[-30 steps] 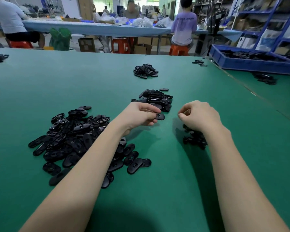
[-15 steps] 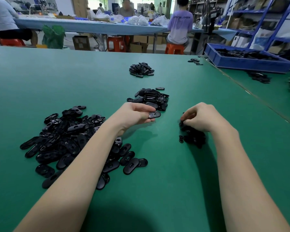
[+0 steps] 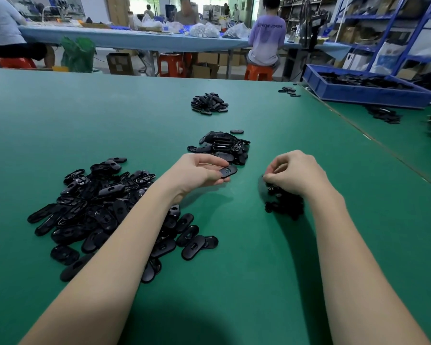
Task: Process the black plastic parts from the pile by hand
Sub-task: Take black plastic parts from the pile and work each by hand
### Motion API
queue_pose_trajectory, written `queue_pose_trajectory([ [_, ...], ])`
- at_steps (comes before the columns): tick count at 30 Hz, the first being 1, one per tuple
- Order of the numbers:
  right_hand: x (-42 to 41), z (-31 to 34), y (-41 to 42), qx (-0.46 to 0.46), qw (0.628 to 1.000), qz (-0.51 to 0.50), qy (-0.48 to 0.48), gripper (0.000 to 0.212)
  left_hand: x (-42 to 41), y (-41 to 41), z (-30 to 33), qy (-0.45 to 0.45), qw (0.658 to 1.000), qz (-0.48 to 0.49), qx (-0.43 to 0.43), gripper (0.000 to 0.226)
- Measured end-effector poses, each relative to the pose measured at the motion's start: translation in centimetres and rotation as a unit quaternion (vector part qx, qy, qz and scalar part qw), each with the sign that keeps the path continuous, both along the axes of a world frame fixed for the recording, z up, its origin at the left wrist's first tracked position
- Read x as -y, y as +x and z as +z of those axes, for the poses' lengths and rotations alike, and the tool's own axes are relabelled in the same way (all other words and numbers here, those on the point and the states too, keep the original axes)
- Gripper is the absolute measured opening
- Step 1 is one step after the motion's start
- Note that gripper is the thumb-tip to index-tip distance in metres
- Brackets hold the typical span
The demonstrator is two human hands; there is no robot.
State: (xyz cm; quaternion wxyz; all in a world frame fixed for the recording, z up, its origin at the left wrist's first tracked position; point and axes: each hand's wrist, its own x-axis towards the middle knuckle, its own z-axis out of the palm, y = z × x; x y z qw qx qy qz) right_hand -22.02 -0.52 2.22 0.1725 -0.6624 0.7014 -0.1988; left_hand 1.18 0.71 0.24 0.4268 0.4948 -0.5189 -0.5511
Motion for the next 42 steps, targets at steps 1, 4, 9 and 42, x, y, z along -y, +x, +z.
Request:
queue_pose_trajectory([
  [1, 0.0, 0.0, 0.0, 0.06, 0.998, 0.019, -0.01, 0.006, 0.0, 0.0, 0.1, 0.001, 1.0, 0.0, -0.001, 0.026],
  [4, -0.4, 0.0, 1.1, 0.232, 0.968, 0.094, -0.009, 0.008, -0.1, -0.1, 0.1, 0.004, 1.0, 0.0, -0.012, 0.023],
  [9, -0.3, -0.6, 2.6, 0.292, 0.949, 0.116, -0.024, 0.007, -0.1, -0.3, 0.2, 0.017, 0.999, -0.01, -0.046, 0.022],
  [42, -0.2, -0.2, 4.4, 0.394, 0.917, 0.027, 0.061, 0.009, 0.1, -0.1, 1.0, 0.035, 0.993, -0.015, -0.112, 0.019],
])
